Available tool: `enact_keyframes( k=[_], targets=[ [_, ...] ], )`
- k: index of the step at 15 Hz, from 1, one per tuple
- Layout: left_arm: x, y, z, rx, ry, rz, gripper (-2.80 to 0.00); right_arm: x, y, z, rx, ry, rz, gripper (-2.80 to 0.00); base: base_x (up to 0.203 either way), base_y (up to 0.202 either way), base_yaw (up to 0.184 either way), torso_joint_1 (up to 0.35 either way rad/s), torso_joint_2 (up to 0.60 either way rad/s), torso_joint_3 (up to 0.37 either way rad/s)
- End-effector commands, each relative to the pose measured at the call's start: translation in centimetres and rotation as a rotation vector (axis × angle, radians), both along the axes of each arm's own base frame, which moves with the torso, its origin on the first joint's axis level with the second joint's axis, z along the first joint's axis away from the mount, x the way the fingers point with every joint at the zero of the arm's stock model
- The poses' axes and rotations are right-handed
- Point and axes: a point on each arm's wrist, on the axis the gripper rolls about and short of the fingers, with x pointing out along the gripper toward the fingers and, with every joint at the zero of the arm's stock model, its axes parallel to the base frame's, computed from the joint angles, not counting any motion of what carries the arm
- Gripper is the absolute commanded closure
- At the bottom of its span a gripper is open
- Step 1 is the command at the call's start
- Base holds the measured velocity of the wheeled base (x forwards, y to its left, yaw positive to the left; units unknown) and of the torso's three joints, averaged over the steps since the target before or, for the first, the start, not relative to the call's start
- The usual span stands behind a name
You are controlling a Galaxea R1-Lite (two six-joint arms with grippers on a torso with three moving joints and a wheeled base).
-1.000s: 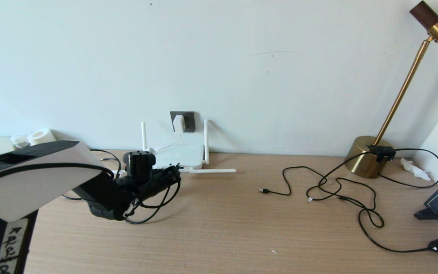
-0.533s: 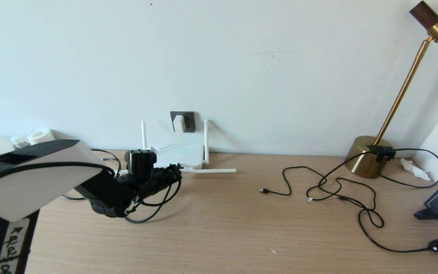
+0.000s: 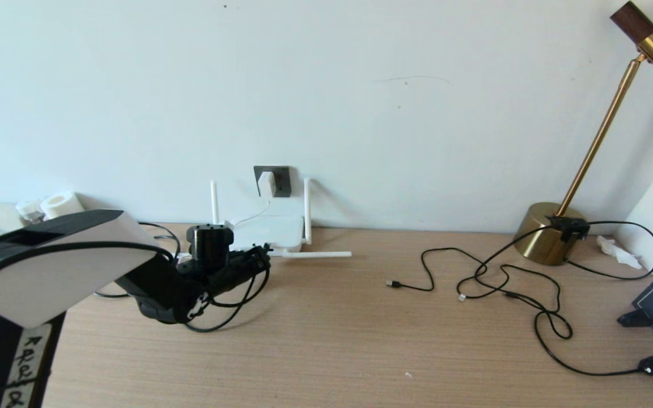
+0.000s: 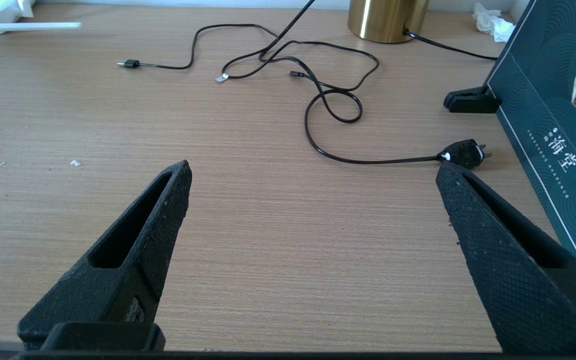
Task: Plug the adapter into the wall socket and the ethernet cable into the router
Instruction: Align cable and router interface
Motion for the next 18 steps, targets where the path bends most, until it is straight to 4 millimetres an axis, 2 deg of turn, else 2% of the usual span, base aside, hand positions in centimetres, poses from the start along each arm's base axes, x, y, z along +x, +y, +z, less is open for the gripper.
enact_keyframes(
  k=[1,9,18],
  targets=[
    [0.3,0.0,-0.5,-0.003,0.005,0.001,0.00,0.0,0.0,0.0,0.000,0.002,0.001,-2.80,0.000,0.000,0.000,0.000,0.00,0.000],
    [0.2,0.0,-0.3,-0.005,0.003,0.000,0.00,0.0,0.0,0.0,0.000,0.002,0.001,-2.80,0.000,0.000,0.000,0.000,0.00,0.000],
    [-1.5,0.0,0.5,-0.008,0.015,-0.006,0.00,0.0,0.0,0.0,0.000,0.002,0.000,-2.80,0.000,0.000,0.000,0.000,0.00,0.000]
  ],
)
